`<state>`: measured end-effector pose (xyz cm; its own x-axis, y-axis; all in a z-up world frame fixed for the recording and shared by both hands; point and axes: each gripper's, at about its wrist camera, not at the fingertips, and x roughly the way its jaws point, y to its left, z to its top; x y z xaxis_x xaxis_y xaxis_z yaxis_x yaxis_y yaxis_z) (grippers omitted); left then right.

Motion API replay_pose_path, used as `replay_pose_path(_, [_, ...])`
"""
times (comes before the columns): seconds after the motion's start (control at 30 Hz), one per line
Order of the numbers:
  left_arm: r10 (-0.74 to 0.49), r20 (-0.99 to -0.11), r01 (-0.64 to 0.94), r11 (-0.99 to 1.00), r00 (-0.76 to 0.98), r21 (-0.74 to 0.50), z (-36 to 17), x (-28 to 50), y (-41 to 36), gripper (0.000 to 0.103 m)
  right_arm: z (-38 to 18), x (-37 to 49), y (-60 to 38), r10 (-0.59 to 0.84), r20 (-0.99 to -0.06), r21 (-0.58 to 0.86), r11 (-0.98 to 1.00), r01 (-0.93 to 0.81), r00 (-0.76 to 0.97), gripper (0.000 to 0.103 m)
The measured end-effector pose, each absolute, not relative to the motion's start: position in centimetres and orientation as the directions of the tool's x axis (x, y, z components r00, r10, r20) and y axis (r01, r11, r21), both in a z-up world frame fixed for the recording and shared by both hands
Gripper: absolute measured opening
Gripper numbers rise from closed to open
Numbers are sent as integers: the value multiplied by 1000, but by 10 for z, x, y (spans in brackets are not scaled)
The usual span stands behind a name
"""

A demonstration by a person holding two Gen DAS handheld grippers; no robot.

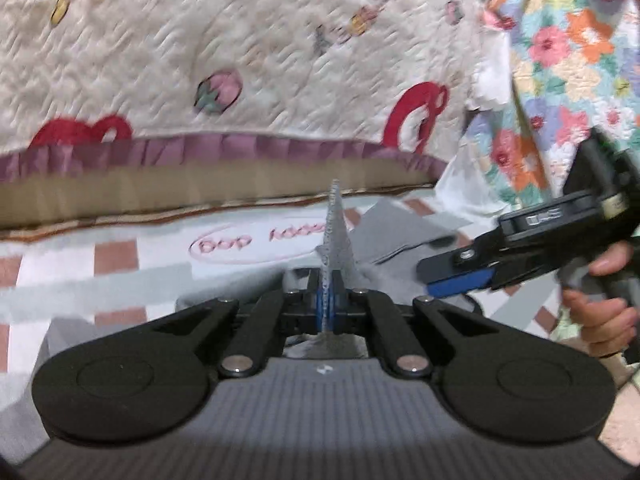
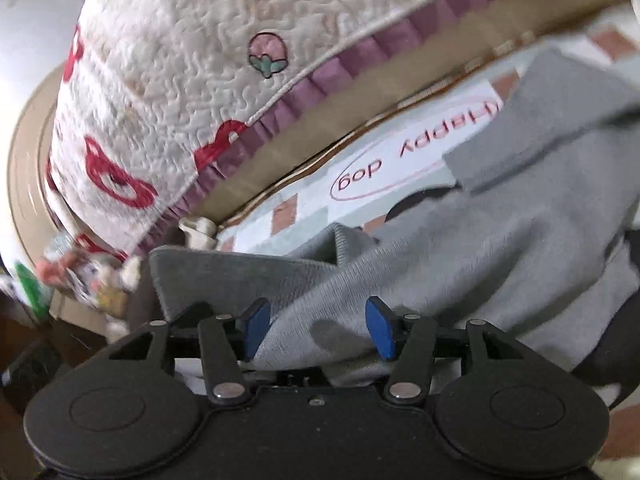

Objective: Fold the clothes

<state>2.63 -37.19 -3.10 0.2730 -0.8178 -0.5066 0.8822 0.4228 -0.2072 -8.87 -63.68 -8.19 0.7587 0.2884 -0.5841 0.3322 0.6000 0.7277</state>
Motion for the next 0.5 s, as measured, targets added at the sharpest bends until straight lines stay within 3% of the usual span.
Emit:
replay_pose_path(0.13, [-841, -508, 945, 295, 186, -143, -32, -6, -378, 2, -105, -94, -644, 389, -537, 814, 472, 338, 749, 69])
replay_pose_path(0.3, [-769, -632, 973, 208, 98, -103, -79, -40, -390, 2, -110, -93, -636, 390, -605, 759, 547, 354, 694, 69])
replay_pose_path(0.4, [-755, -650, 976, 195, 86, -98, -89, -46, -389, 2, -106, -89, -633, 423, -570, 780, 547, 303, 704, 70])
replay_pose_path(0.5, [-751, -656, 970, 211, 80, -124, -93, -43, -388, 2, -104, -76, -620, 390, -639, 702, 647, 296, 663, 71])
